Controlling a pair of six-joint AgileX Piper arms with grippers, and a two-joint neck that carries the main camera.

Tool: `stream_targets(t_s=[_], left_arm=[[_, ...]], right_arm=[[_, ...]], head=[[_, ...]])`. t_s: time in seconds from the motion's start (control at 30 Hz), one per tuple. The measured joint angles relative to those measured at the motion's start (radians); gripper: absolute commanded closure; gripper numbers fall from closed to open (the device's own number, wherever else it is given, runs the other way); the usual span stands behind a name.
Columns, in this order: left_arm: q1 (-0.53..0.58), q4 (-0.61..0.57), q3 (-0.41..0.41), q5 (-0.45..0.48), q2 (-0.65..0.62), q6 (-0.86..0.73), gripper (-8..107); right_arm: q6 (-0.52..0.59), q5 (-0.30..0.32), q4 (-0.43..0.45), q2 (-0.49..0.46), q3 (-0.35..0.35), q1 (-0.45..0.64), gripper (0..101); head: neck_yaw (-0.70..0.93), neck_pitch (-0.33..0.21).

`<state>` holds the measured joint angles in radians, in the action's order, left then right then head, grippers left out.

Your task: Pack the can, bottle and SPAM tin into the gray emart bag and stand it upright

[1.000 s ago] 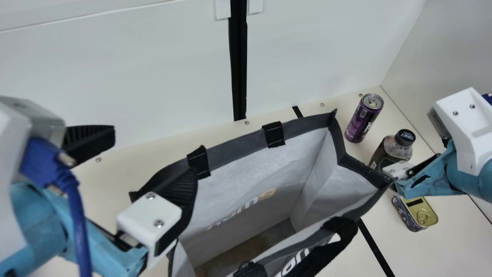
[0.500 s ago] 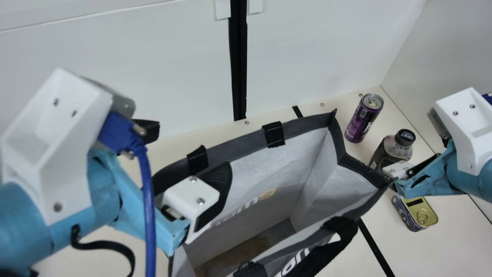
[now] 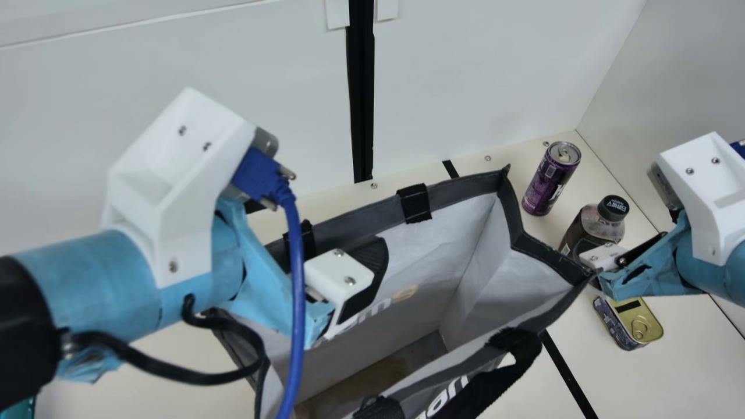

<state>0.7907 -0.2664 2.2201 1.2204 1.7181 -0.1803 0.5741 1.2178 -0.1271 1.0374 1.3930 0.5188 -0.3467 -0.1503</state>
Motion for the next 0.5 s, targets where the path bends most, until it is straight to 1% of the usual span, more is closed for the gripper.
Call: stream_targets(t_s=[0.5], left_arm=[[0.006, -0.036, -0.020, 0.000, 0.062, -0.049, 9]], right_arm=[[0.000, 0.000, 0.000, 0.000, 0.000, 0.000, 6]], head=[[-0.002, -0.002]])
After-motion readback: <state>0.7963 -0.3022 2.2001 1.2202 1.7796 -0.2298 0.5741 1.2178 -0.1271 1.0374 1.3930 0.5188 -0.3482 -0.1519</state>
